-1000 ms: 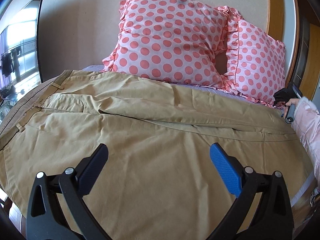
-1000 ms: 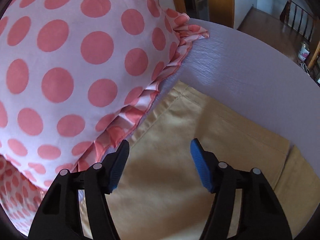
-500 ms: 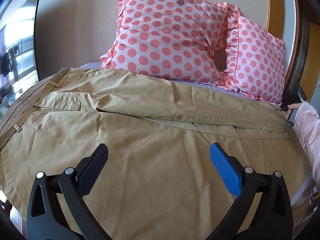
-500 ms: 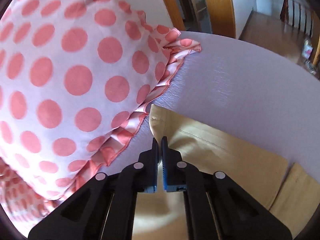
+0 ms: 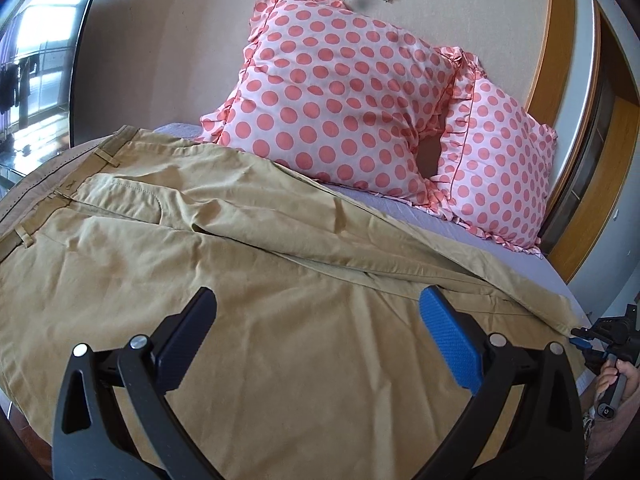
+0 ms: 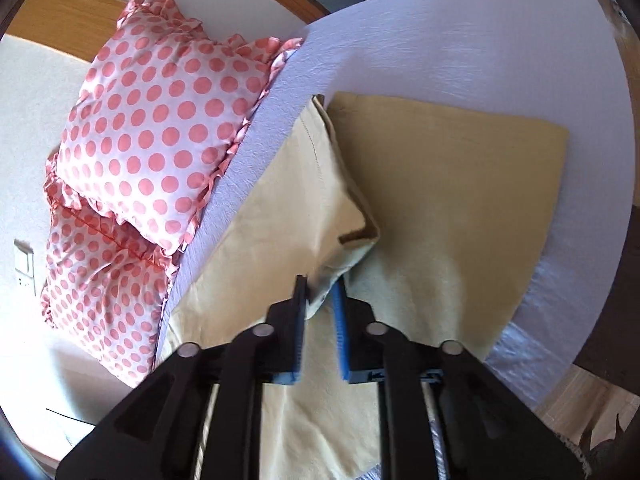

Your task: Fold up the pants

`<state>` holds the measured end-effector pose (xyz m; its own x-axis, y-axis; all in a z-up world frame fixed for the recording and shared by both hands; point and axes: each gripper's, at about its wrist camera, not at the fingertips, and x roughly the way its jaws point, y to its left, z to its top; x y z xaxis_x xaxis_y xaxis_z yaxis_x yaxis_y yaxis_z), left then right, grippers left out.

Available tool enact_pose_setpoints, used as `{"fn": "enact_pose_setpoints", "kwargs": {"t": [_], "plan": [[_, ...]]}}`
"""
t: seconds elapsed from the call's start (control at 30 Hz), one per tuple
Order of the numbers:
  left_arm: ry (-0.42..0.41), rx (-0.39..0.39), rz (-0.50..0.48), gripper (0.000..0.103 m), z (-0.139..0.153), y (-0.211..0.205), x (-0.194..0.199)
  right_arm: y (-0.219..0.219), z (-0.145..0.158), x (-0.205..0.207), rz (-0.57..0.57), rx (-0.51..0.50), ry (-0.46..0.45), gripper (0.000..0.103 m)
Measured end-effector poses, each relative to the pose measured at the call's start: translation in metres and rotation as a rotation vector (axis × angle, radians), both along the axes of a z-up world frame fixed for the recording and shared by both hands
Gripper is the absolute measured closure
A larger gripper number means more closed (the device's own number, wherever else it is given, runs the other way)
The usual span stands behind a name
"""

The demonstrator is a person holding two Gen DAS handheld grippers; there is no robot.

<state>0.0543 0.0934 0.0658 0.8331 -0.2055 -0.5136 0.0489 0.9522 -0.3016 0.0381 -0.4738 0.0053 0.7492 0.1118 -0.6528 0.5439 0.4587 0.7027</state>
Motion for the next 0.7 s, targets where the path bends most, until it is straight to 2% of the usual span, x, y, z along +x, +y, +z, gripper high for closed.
{"fn": "enact_pose_setpoints", "kwargs": {"t": [0.07, 0.17, 0.2, 0.23, 0.27, 0.33, 0.4, 0.47, 0.53, 0.7], "plan": [[0.008, -0.050, -0.028, 0.002, 0.000, 0.006, -0.001, -0.001, 0.001, -0.002, -0.003, 0.022, -0.026, 0.062], [0.006, -0.152, -0.040, 0.002, -0.003, 0.022, -0.003, -0.001, 0.001, 0.002, -0.014, 0.008, -0.033, 0.062], [0.011, -0.190, -0.034, 0.002, -0.004, 0.028, -0.002, -0.002, -0.001, 0.004, -0.020, 0.004, -0.042, 0.065], [0.021, -0.228, -0.029, 0.002, -0.004, 0.035, 0.000, -0.004, -0.002, 0.008, -0.025, -0.001, -0.047, 0.074], [0.029, -0.261, -0.026, 0.002, -0.004, 0.041, 0.003, -0.006, -0.005, 0.011, -0.017, -0.005, -0.060, 0.101], [0.041, -0.309, -0.011, 0.002, 0.000, 0.053, 0.011, -0.010, -0.005, 0.011, -0.009, -0.019, -0.117, 0.101], [0.044, -0.329, 0.013, 0.002, 0.006, 0.067, 0.022, -0.013, 0.007, -0.005, -0.011, -0.045, -0.229, 0.102], [0.057, -0.307, 0.057, 0.002, 0.014, 0.079, 0.041, -0.018, 0.019, -0.021, -0.033, -0.090, -0.288, 0.102], [0.079, -0.290, 0.083, 0.002, 0.019, 0.089, 0.065, -0.024, 0.022, -0.033, -0.045, -0.099, -0.309, 0.102], [0.180, -0.317, 0.138, 0.002, 0.018, 0.106, 0.139, -0.032, 0.009, -0.043, -0.057, -0.049, -0.315, 0.102]]}}
